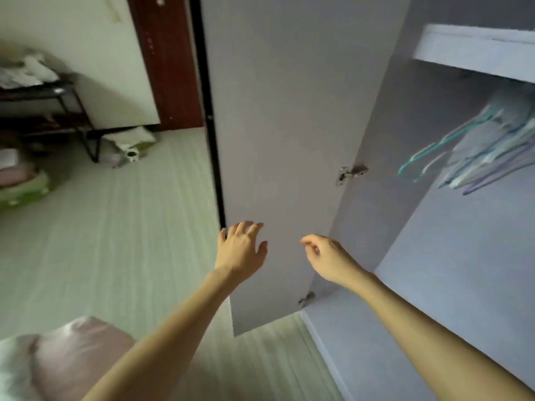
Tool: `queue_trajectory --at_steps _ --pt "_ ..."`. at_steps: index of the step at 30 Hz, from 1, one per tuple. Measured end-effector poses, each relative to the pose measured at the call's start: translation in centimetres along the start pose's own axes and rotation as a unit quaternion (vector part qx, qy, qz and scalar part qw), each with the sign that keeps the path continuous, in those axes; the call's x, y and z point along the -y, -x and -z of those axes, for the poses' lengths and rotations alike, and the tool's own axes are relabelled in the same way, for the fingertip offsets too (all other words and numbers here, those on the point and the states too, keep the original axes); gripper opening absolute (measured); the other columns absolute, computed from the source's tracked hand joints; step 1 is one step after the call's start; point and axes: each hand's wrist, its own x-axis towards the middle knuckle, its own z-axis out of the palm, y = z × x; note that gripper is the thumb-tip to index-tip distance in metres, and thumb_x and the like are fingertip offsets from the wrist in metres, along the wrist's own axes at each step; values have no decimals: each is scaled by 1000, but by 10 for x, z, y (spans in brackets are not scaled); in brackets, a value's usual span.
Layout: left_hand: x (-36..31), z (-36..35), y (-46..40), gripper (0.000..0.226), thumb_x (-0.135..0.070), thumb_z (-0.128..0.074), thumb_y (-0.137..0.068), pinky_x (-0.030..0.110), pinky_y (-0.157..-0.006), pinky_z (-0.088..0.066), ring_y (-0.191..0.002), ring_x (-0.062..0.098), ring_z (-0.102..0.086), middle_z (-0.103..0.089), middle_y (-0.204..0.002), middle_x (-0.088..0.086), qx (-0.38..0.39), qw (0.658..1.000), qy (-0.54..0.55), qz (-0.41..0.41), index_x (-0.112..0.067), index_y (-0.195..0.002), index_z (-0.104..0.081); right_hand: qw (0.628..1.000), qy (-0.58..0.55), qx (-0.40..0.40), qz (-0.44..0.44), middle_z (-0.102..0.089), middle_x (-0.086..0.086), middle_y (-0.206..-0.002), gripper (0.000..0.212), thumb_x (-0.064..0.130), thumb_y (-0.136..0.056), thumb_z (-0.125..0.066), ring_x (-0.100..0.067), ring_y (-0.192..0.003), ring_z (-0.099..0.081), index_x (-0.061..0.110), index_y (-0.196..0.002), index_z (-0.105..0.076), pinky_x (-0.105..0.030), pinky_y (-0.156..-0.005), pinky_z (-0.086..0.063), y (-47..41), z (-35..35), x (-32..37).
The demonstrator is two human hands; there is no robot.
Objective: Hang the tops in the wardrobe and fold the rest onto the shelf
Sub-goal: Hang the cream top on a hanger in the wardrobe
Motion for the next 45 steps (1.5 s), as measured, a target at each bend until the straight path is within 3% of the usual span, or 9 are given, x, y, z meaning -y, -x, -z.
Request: queue_trajectory --at_steps 7,13,17,31,36,40,45 --pt "145 49 153 44 -34 -44 -95 32 -106 -27 -126 21 -45 -45 -141 -3 -72 958 -20 276 -25 -138 -42 959 10 198 203 -60 -6 -127 31 16 -98 -41 -22 -116 -54 13 -123 -58 -24 -94 -39 -15 -138 141" --pt "225 87 316 41 -30 -45 -95 33 -96 -37 -119 23 -52 -51 -134 0 -140 867 -52 476 -22 -134 -47 872 44 343 347 -61 -5 -126 32 19 -98 -40 -21 -115 -55 16 -123 -59 -24 -92 -39 33 -264 275" --pt "275 102 420 42 -30 -43 -96 34 -97 -38 -120 20 -50 -50 -135 -1 -169 791 -48 586 -23 -137 -44 805 69 411 423 -60 -4 -128 32 15 -97 -40 -19 -119 -53 14 -123 -59 -22 -96 -34 84 -347 363" --pt "455 159 628 41 -25 -41 -96 37 -95 -41 -119 23 -47 -45 -135 2 -186 635 -25 749 -18 -136 -44 688 91 458 555 -61 -6 -123 32 15 -97 -37 -21 -110 -56 13 -123 -56 -26 -84 -43 182 -551 590" --pt "535 174 691 53 -20 -42 -96 40 -103 -37 -130 27 -34 -30 -146 9 -214 570 -2 793 -12 -146 -25 653 87 471 586 -56 -6 -130 35 16 -98 -36 -19 -113 -55 13 -130 -50 -29 -90 -45 207 -627 655" --pt "594 165 729 70 -16 -45 -94 44 -115 -19 -143 31 -8 -6 -157 8 -242 489 32 837 -14 -151 -5 623 83 498 597 -55 -6 -129 37 17 -99 -35 -15 -85 -56 16 -135 -44 -30 -78 -45 223 -691 689" --pt "645 149 761 87 -19 -53 -90 53 -112 -21 -144 33 3 8 -159 3 -244 393 70 884 -17 -150 9 603 87 513 605 -52 -5 -131 38 16 -100 -34 -19 -115 -52 18 -137 -41 -35 -94 -46 228 -746 700"
